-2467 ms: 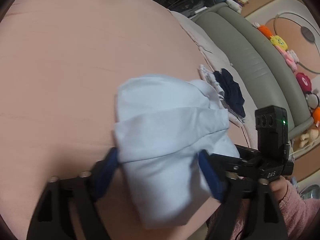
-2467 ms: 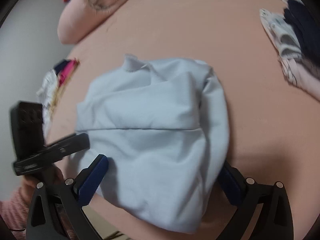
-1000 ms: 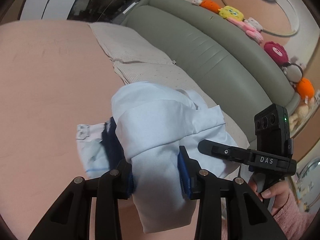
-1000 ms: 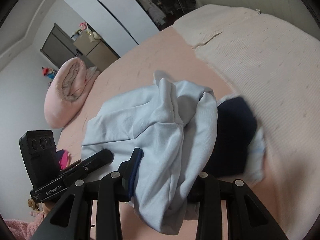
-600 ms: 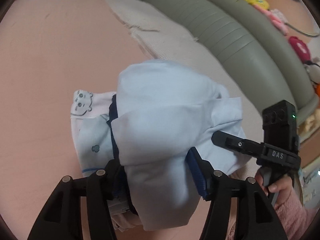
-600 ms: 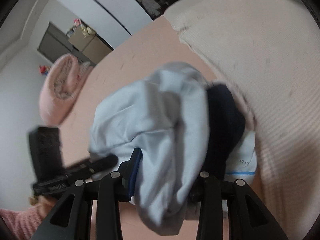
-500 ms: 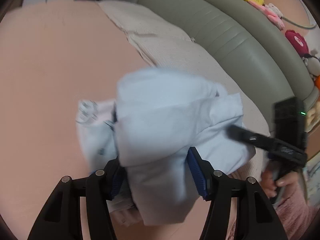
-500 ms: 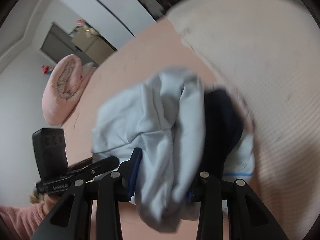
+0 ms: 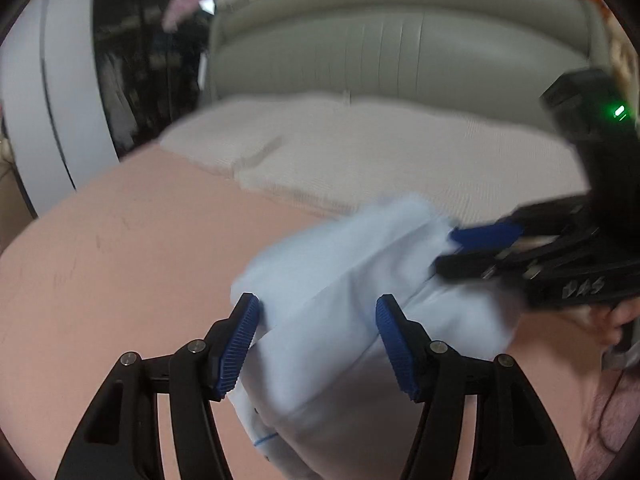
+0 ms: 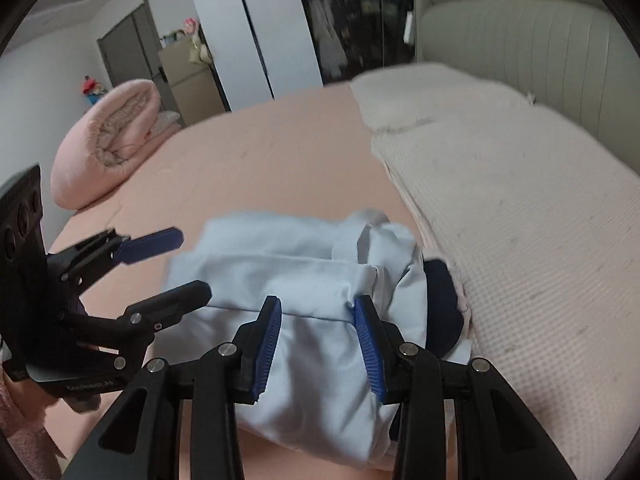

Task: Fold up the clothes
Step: 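Carry the shirt onto the folded clothes stack and release it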

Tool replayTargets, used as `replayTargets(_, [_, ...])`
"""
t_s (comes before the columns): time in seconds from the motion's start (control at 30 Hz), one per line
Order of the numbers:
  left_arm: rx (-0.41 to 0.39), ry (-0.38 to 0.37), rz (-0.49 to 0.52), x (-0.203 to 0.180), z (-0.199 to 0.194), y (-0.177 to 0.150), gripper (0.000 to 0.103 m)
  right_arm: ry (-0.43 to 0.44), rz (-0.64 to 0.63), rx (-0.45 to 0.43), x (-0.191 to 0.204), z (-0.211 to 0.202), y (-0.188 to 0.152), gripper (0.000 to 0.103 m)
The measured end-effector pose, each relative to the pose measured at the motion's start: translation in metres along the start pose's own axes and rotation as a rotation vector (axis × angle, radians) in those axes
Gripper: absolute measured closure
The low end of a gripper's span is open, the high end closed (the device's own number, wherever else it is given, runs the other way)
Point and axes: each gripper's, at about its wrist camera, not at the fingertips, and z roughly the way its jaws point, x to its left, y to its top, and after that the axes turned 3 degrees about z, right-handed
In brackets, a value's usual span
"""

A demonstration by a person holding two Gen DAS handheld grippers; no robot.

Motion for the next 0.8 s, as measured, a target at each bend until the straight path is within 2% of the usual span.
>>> replayTargets(0.07, [0.037, -0.024, -0.06, 0.013, 0.021, -0.004, 0.029, -0.028, 0.036, 0.06, -0.02, 0.011, -0.006, 0.065])
replayTargets(0.1, [0.055, -0.051, -0.118, 0.021, 0.028, -0.008, 0.009, -0.029, 0.061, 0.083, -0.032, 0.014, -0.01, 0.065])
replayTargets(0.13, [0.077, -0.087, -0.184, 0.03, 0.036, -0.01, 0.001, -0.003, 0.088, 0.098, -0.041, 0.017, -0.015, 0.064])
replayTargets(0.2, [0.099, -0.136, -0.274, 0.045, 0.044, -0.009, 0.002, 0.035, 0.127, 0.113, -0.054, 0.02, -0.021, 0.063])
replayTargets(0.23, [0.075, -0.122, -0.272, 0.046, 0.038, -0.003, 0.006, 0.032, 0.118, 0.095, -0.051, 0.014, -0.019, 0.063])
replayTargets(0.3, [-0.051, -0.066, -0.222, 0.037, 0.002, 0.004, 0.007, 0.03, 0.106, 0.041, -0.044, -0.001, -0.014, 0.06])
replayTargets(0.37, [-0.132, -0.009, -0.198, 0.034, -0.02, 0.013, 0.007, 0.033, 0.113, -0.055, -0.041, -0.023, -0.008, 0.06])
replayTargets(0.4, [-0.13, 0.014, -0.184, 0.034, -0.02, 0.016, 0.007, 0.031, 0.119, -0.085, -0.039, -0.028, -0.005, 0.06])
replayTargets(0.47, [-0.018, 0.101, -0.123, 0.031, 0.009, 0.02, 0.007, 0.006, 0.117, -0.112, -0.035, -0.031, 0.001, 0.06])
replayTargets(0.5, [0.035, 0.134, -0.102, 0.03, 0.023, 0.021, 0.006, -0.038, 0.096, -0.071, -0.032, -0.019, 0.004, 0.06])
replayTargets(0.57, [0.117, 0.105, -0.151, 0.035, 0.043, 0.013, 0.006, -0.064, 0.118, -0.01, -0.035, -0.001, 0.001, 0.06])
replayTargets(0.67, [0.06, 0.085, -0.213, 0.031, 0.022, 0.02, 0.007, -0.071, 0.19, 0.053, -0.044, 0.016, -0.004, 0.058])
replayTargets(0.73, [-0.012, 0.097, -0.204, 0.02, -0.001, 0.022, 0.006, -0.086, 0.23, -0.002, -0.044, -0.01, -0.003, 0.058])
replayTargets(0.77, [-0.018, 0.116, -0.199, 0.016, -0.005, 0.026, 0.006, -0.091, 0.243, -0.029, -0.043, -0.023, -0.004, 0.057])
replayTargets(0.8, [-0.008, 0.108, -0.211, 0.014, -0.008, 0.026, 0.006, -0.093, 0.256, -0.053, -0.041, -0.036, -0.003, 0.048])
